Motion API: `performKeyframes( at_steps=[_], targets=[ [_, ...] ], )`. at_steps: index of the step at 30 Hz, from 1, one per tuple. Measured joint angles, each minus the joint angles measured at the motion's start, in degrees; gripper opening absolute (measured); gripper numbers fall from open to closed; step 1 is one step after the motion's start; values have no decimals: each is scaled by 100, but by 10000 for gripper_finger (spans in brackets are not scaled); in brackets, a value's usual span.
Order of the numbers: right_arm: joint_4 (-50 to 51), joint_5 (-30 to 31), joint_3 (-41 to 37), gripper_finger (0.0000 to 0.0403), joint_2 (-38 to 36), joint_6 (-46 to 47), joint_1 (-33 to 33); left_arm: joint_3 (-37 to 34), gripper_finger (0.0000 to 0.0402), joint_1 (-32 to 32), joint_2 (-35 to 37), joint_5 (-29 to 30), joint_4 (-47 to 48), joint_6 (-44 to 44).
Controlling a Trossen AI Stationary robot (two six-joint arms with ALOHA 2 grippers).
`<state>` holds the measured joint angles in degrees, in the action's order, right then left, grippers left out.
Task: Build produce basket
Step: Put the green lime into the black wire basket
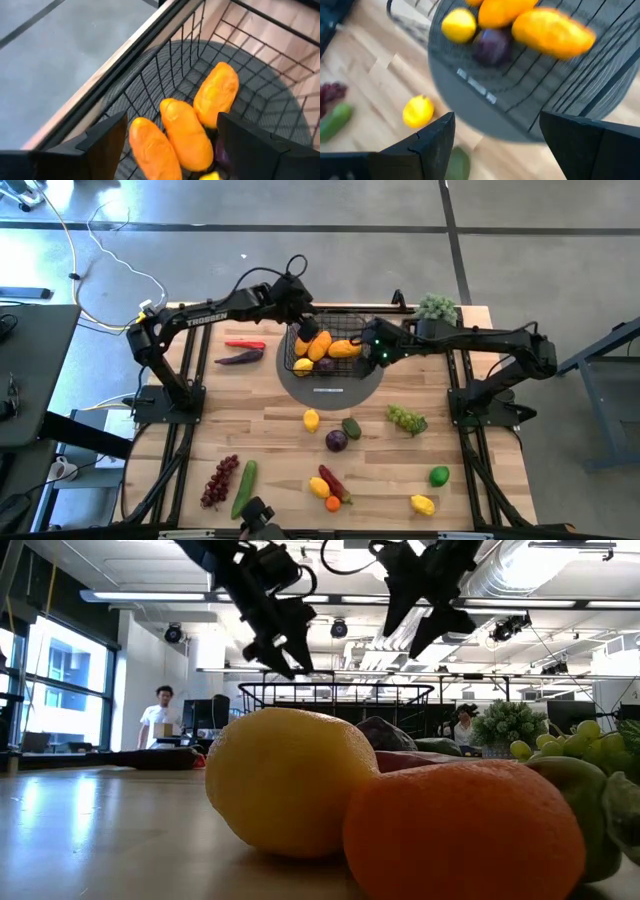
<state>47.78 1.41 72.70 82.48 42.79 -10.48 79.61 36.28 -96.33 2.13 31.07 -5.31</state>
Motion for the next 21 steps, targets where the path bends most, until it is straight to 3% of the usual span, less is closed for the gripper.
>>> performKeyframes(
  at_steps=[11,21],
  targets=[
    [604,-401,1,271,0,690,739,222,298,-254,825,2,983,244],
    [592,-336,-1,271,51,1027,1346,226,298,-869,1899,14,1253,-548]
  ],
)
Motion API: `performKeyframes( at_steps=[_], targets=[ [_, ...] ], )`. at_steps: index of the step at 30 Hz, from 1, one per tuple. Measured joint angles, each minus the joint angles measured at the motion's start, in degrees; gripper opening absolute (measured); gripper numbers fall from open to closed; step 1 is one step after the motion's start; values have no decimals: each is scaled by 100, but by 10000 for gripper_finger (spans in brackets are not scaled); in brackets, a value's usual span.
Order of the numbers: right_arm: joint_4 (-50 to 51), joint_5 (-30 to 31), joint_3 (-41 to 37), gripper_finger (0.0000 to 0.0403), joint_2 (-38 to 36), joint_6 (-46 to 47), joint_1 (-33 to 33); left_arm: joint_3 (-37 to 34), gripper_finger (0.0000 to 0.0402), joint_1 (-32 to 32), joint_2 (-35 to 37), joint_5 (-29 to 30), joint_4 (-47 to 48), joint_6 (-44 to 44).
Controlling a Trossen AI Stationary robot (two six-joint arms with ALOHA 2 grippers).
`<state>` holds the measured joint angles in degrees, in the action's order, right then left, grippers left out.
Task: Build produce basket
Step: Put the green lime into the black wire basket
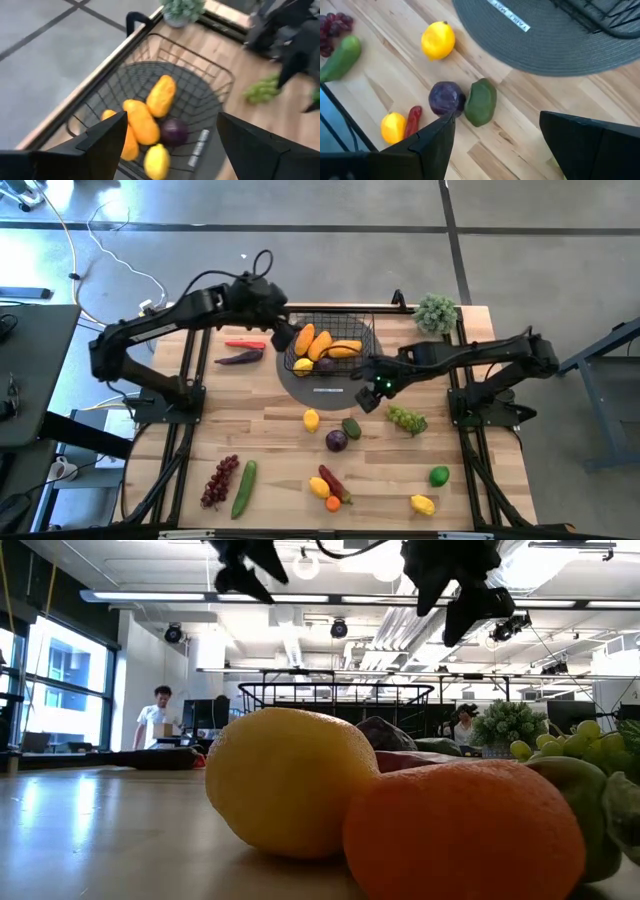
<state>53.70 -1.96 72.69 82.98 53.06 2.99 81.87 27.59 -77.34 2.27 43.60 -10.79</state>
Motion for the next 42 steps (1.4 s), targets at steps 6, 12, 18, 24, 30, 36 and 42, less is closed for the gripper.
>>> performKeyframes(
  at_steps=[6,12,18,24,30,36,42],
  targets=[
    [-29,28,2,271,270,-11,370,0,298,-428,386,7,275,-737],
    [-217,240,0,271,482,-7,637,-2,298,-997,441,877,1224,-1002],
    [-474,238,0,271,847,5,799,-433,298,-1586,378,1786,1617,-1402],
    [-529,229,1,271,1317,182,876,-829,298,-1809,383,1506,1663,-1665],
    [-700,190,0,271,1673,248,876,-918,298,-1914,385,1490,1661,-1775],
    [-878,186,1,271,1982,258,865,-918,298,-1914,385,1488,1661,-1775],
    [-922,175,0,271,2236,392,865,-918,298,-1914,385,1488,1662,-1768]
  ],
)
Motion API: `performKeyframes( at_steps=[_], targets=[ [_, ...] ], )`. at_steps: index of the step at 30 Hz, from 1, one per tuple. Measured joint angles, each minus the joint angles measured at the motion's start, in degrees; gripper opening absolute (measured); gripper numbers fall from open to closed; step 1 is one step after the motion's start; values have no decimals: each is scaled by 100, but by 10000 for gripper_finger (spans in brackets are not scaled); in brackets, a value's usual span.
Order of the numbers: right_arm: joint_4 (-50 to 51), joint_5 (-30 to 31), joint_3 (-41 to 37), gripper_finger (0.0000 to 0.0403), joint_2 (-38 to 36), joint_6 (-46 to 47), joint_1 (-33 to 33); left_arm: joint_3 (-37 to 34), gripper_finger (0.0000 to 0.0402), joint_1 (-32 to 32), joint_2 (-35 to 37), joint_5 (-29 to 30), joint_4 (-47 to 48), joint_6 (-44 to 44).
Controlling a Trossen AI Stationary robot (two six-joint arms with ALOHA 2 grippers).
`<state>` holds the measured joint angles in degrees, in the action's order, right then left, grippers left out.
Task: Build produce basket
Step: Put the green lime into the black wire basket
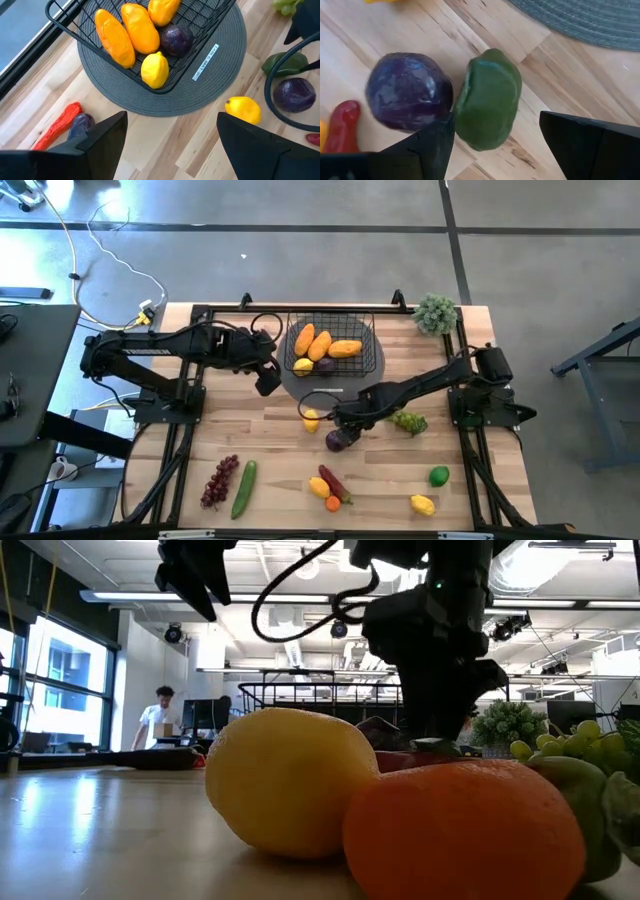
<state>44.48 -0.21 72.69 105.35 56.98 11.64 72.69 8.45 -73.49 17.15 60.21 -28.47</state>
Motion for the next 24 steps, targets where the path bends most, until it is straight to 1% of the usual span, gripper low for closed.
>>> performKeyframes(
  at_steps=[7,10,13,19,20,24],
  targets=[
    [-68,59,0,271,212,7,0,0,298,0,0,-28,-1,11],
    [-29,76,0,261,233,108,0,0,298,0,0,-26,1,11],
    [-46,72,0,228,235,110,-2,0,298,0,0,-28,3,11],
    [15,33,0,118,221,-8,-4,0,298,0,0,-24,6,13],
    [60,31,0,112,211,-35,-12,0,298,0,0,-24,8,13],
    [190,20,0,111,98,-171,-56,0,298,2,0,-22,8,13]
  ],
)
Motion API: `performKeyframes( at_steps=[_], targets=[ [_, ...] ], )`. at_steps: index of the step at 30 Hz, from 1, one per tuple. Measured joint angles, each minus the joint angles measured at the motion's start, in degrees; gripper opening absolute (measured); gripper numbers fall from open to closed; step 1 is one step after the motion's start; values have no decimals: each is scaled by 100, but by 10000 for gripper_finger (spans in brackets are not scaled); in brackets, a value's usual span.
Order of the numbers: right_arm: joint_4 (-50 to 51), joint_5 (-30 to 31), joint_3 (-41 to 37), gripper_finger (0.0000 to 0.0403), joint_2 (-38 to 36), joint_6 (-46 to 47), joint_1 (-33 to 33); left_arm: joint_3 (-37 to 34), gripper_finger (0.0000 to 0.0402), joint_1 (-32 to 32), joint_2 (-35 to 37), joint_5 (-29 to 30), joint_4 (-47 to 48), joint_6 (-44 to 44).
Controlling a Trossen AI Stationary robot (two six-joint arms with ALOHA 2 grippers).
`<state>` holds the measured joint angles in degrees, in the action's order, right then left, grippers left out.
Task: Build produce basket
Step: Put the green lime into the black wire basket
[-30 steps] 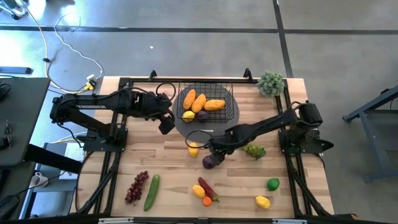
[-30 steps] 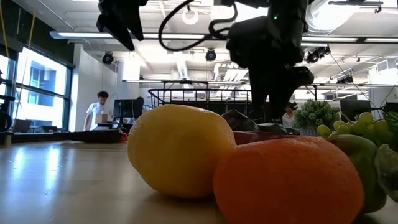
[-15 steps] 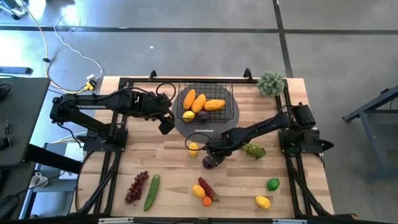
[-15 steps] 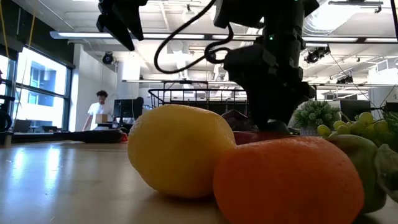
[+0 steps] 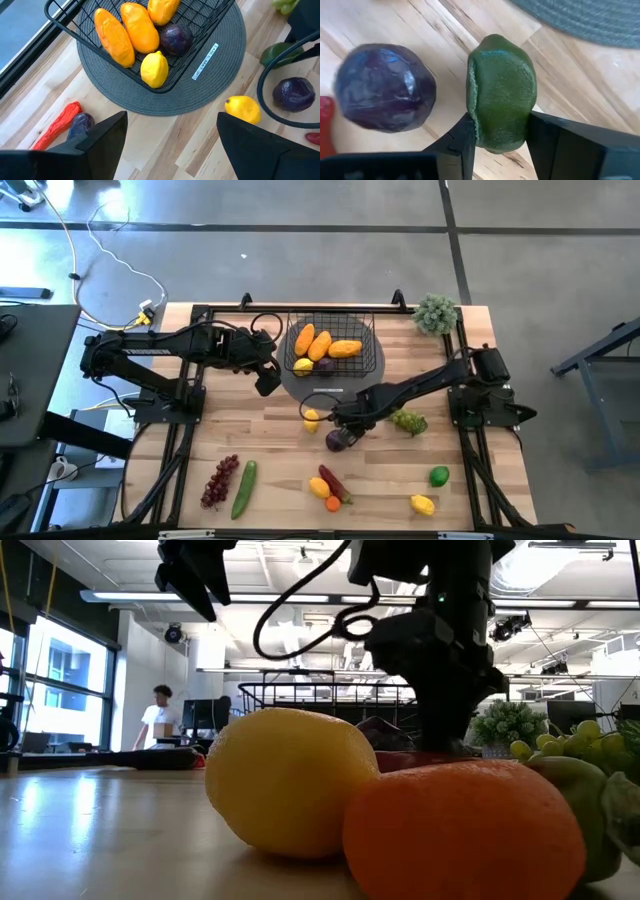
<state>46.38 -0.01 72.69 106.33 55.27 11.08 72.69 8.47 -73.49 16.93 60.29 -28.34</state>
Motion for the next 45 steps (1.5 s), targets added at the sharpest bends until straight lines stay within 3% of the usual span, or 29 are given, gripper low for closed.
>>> performKeyframes(
  at_steps=[14,25,40,45],
  targets=[
    [-317,272,0,111,-1286,-501,-214,0,298,0,0,-24,-7,0],
    [-754,634,0,111,-2239,-1689,-998,2,298,2,0,1,-66,0],
    [-630,684,0,112,-2184,-4406,-2347,2,298,2,2,-166,-817,62],
    [-516,469,0,112,-1888,-4788,-2618,2,298,0,1,-180,-1306,475]
  ],
)
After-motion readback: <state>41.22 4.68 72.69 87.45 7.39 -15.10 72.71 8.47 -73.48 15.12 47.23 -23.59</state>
